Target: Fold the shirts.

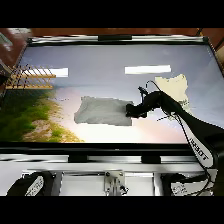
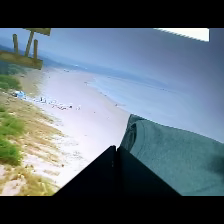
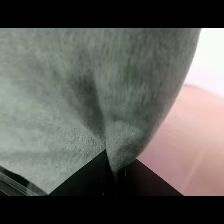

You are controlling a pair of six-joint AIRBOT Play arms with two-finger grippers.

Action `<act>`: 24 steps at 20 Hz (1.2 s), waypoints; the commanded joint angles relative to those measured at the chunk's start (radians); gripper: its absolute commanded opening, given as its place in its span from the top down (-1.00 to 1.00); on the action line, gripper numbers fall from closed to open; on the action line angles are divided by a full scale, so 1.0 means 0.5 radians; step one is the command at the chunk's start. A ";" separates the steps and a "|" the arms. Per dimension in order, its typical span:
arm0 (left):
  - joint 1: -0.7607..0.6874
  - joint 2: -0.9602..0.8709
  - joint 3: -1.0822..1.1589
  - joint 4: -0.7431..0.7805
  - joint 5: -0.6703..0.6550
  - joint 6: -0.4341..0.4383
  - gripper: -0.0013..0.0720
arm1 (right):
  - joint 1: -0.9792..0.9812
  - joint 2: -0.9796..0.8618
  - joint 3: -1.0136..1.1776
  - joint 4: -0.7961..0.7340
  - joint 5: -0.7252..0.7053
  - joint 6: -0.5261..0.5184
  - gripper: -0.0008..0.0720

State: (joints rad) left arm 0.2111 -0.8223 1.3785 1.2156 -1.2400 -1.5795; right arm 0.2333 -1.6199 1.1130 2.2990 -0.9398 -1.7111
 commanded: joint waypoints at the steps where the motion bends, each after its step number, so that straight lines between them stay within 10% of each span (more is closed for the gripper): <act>1: -0.002 -0.034 0.000 -0.045 0.002 0.000 0.87 | -0.056 0.034 0.204 0.183 0.050 -0.262 0.81; 9: -0.004 -0.050 0.000 -0.046 -0.005 0.046 0.87 | -0.578 0.083 1.032 0.146 0.048 -0.138 0.81; 24: -0.156 -0.050 0.000 -0.098 -0.089 0.045 0.87 | -1.288 0.086 1.121 -0.072 0.435 0.153 0.81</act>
State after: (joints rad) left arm 0.1596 -0.8471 1.3785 1.1671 -1.2823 -1.5570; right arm -0.3634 -1.5784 1.6718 2.3287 -0.7124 -1.6737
